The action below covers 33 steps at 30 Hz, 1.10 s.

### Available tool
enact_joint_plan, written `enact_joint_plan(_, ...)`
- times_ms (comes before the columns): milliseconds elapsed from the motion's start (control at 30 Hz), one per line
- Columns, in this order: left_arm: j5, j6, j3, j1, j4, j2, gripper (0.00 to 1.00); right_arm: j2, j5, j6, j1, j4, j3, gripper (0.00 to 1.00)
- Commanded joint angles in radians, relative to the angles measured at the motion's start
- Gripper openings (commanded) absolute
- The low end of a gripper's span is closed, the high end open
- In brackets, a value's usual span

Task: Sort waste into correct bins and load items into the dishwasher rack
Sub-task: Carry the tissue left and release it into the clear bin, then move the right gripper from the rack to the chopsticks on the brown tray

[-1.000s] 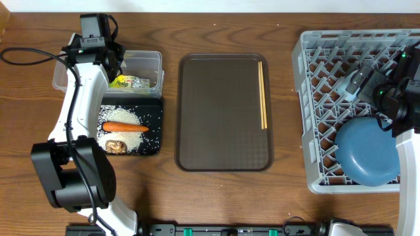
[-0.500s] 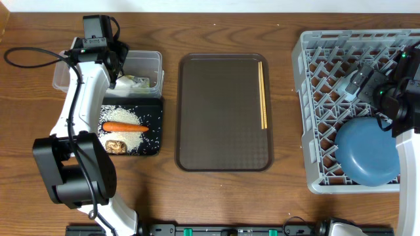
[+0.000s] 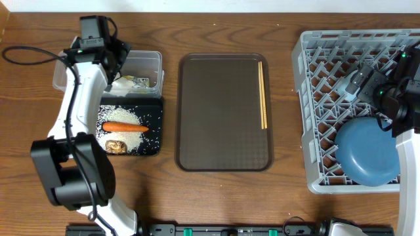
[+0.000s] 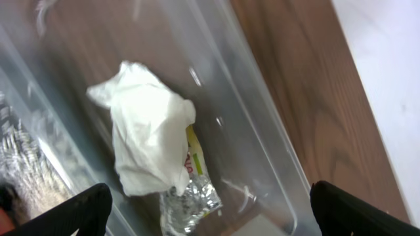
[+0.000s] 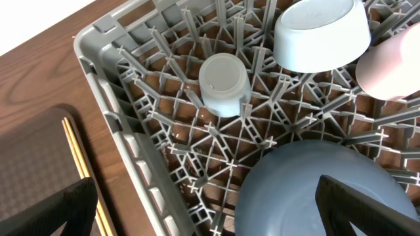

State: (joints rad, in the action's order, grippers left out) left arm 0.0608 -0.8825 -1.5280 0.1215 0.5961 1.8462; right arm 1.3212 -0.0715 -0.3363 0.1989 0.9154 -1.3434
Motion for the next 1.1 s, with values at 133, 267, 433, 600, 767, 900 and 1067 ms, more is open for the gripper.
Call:
enact_joint_plan(133, -0.108, 0.412, -0.011, 0.016, -0.009, -0.216, 0.97, 0.001, -0.003, 0.001, 0.005, -0.002, -0.009, 0.99)
enact_joint_plan(267, 0.03, 0.438, -0.01, 0.043, -0.004, -0.314, 0.97, 0.001, -0.003, 0.001, 0.005, -0.002, -0.009, 0.99)
enact_joint_plan(433, 0.15, 0.436, -0.01, 0.138, 0.032, -0.351, 0.97, 0.001, -0.003, 0.0, 0.005, -0.002, -0.009, 0.99)
enact_joint_plan(600, 0.15, 0.437, -0.01, 0.205, 0.142, -0.346, 0.98, 0.001, -0.003, 0.001, 0.005, -0.002, -0.009, 0.99)
enact_joint_plan(767, 0.15, 0.437, -0.01, 0.209, 0.2, -0.346, 0.98, 0.001, -0.003, 0.001, 0.005, -0.002, -0.009, 0.99)
enact_joint_plan(900, 0.15, 0.437, -0.01, 0.209, 0.208, -0.346, 0.98, 0.001, 0.007, -0.009, 0.005, -0.006, -0.009, 0.99)
enact_joint_plan(1067, 0.15, 0.437, -0.01, 0.209, 0.208, -0.346, 0.98, 0.001, 0.178, -0.137, 0.005, 0.001, -0.009, 0.99)
